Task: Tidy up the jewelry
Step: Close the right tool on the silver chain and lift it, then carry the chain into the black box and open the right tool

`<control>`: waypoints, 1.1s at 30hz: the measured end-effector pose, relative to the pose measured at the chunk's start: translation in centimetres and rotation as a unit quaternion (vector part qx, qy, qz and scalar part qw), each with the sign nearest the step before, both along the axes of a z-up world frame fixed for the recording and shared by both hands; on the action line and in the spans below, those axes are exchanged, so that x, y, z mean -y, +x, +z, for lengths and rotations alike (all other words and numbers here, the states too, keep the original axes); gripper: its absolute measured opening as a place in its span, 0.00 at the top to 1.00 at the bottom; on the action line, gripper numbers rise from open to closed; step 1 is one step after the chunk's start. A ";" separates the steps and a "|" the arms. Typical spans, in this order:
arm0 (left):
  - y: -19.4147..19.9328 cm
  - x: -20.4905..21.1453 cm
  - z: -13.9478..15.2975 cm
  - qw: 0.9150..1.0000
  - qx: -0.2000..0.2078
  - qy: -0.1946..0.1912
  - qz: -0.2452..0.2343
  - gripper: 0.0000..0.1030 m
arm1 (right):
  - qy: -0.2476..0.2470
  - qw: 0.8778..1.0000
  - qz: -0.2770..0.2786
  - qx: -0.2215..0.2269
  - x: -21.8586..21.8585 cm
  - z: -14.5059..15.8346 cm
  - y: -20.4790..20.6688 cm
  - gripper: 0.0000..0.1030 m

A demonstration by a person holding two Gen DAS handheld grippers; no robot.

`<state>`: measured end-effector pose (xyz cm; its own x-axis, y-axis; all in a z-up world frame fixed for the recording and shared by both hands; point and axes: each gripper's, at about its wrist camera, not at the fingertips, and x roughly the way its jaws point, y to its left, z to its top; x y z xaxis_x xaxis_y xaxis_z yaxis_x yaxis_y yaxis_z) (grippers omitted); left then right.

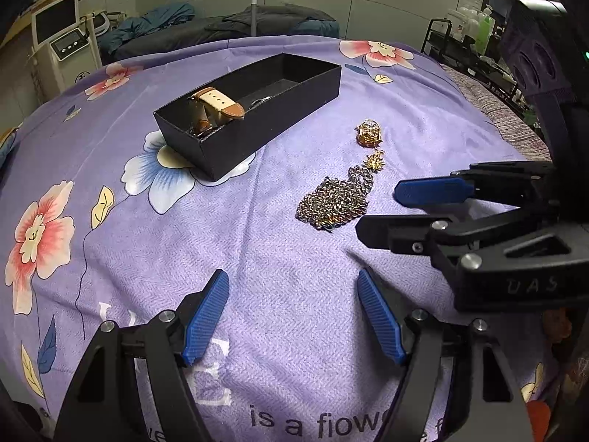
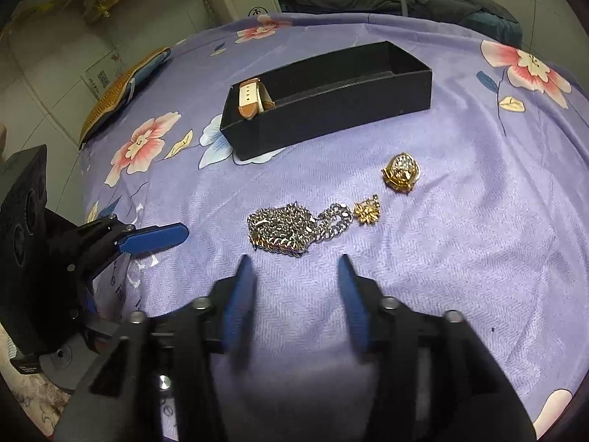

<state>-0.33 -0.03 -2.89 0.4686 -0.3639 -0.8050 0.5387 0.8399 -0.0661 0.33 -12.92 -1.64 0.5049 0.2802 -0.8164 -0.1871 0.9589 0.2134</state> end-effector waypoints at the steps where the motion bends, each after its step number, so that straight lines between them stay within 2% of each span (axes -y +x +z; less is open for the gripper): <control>1: 0.0 -0.2 0.0 1.000 0.000 0.000 0.001 0.31 | -0.016 1.000 0.006 0.002 -0.5 -0.1 0.2 0.43; 8: 0.1 -1.0 0.1 1.000 0.004 0.011 0.004 0.29 | -0.058 0.998 0.035 0.002 -2.8 -0.8 2.2 0.54; 10: 0.1 -1.2 0.1 1.000 0.002 0.010 0.007 0.29 | -0.079 0.996 0.035 0.009 -3.1 -0.9 2.6 0.76; 12: 0.1 -1.3 0.1 1.000 0.001 0.010 0.008 0.29 | -0.072 0.997 0.037 0.004 -3.0 -0.8 2.8 0.83; 17: -0.1 -0.7 0.4 1.000 0.005 0.005 -0.004 0.28 | -0.037 0.999 0.019 0.000 -1.5 -0.5 1.8 0.84; 23: -0.9 1.3 0.5 0.999 0.014 -0.005 -0.049 0.28 | 0.018 1.000 -0.019 0.002 1.5 1.2 -1.6 0.84; 28: -1.6 4.0 0.8 0.995 0.042 -0.011 -0.086 0.28 | 0.030 0.999 -0.026 0.018 2.6 3.3 -3.6 0.84; 31: -1.5 5.7 0.9 0.993 0.062 -0.012 -0.102 0.37 | 0.028 0.999 -0.020 0.020 2.6 4.0 -4.0 0.84; 33: -1.0 6.7 0.6 0.992 0.063 -0.006 -0.107 0.53 | 0.025 0.999 -0.019 0.022 2.8 4.4 -4.2 0.84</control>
<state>-1.30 -6.71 -2.28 0.4759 -0.4755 -0.7399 0.7090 0.7052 0.0027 -3.88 -15.75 2.72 0.5517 0.3008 -0.7779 -0.1615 0.9536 0.2542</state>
